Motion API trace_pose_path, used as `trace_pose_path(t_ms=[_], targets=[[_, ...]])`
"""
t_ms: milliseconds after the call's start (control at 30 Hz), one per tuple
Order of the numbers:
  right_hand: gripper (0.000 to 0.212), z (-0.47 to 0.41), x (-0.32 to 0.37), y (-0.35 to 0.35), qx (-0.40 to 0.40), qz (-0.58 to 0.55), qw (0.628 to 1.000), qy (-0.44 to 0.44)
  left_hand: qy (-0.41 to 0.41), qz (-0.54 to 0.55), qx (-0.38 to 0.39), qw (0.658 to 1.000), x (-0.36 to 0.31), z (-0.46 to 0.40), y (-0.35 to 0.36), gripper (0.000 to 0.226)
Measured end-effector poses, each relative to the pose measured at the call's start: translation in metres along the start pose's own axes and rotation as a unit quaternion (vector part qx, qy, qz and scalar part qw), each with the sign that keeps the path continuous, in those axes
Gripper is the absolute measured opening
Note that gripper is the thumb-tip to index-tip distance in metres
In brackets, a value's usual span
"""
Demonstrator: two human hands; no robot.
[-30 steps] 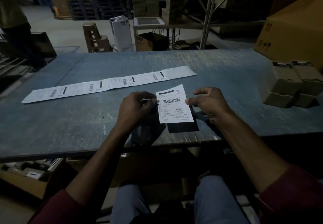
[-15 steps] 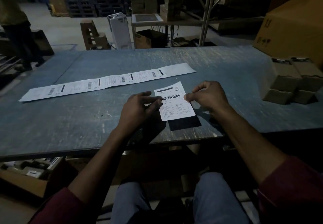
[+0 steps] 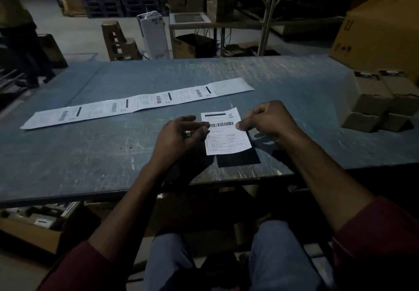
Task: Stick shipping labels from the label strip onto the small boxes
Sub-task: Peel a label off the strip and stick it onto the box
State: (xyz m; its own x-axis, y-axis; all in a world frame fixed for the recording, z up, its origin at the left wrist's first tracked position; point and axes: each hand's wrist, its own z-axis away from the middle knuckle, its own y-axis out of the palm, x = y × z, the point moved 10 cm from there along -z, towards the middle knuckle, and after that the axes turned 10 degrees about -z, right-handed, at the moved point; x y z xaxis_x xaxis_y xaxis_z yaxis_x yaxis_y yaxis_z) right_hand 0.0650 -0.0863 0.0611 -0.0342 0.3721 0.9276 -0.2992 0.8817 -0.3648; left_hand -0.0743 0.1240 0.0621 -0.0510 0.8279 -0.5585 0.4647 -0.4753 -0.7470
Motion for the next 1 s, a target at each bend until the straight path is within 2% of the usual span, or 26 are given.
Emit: trace_pose_path(t_ms=[100,200,300,433,567,633,667,767,800,900,1000], targets=[[0.042,0.002,0.004,-0.001,-0.004,0.031,0.999,-0.007,-0.003,0.004,-0.001,1.0,0.002,-0.002,0.001,0.023],[0.051,0.004,0.002,-0.007,-0.02,0.046,0.999,-0.004,-0.007,0.009,-0.001,1.0,0.006,-0.002,0.002,0.023],[0.045,0.005,-0.013,-0.004,0.006,-0.049,0.998,0.029,-0.018,0.029,0.004,0.999,0.011,-0.004,0.003,0.03],[0.049,0.004,-0.03,0.007,0.032,-0.152,0.983,0.101,-0.051,0.089,0.06,0.993,0.006,-0.007,0.008,0.064],[0.054,-0.006,-0.024,0.021,0.06,-0.174,0.978,0.103,-0.081,0.066,0.156,0.982,0.012,-0.005,0.018,0.12],[0.06,-0.009,-0.026,0.025,0.069,-0.167,0.978,0.104,-0.08,0.079,0.187,0.976,0.016,-0.001,0.018,0.132],[0.061,-0.01,-0.026,0.027,0.071,-0.165,0.978,0.103,-0.072,0.09,0.192,0.975,0.017,-0.001,0.016,0.128],[0.06,-0.009,-0.026,0.031,0.077,-0.164,0.979,0.095,-0.044,0.142,0.186,0.971,0.021,-0.006,0.009,0.09],[0.061,-0.008,-0.025,0.032,0.078,-0.166,0.979,0.091,-0.046,0.157,0.181,0.97,0.023,-0.007,0.008,0.084],[0.059,-0.006,-0.021,0.035,0.091,-0.183,0.976,0.076,-0.026,0.176,0.132,0.975,0.024,-0.01,0.001,0.079],[0.056,0.0,-0.007,0.043,0.172,-0.234,0.954,0.073,0.004,0.212,0.095,0.973,0.016,-0.014,-0.006,0.087]])
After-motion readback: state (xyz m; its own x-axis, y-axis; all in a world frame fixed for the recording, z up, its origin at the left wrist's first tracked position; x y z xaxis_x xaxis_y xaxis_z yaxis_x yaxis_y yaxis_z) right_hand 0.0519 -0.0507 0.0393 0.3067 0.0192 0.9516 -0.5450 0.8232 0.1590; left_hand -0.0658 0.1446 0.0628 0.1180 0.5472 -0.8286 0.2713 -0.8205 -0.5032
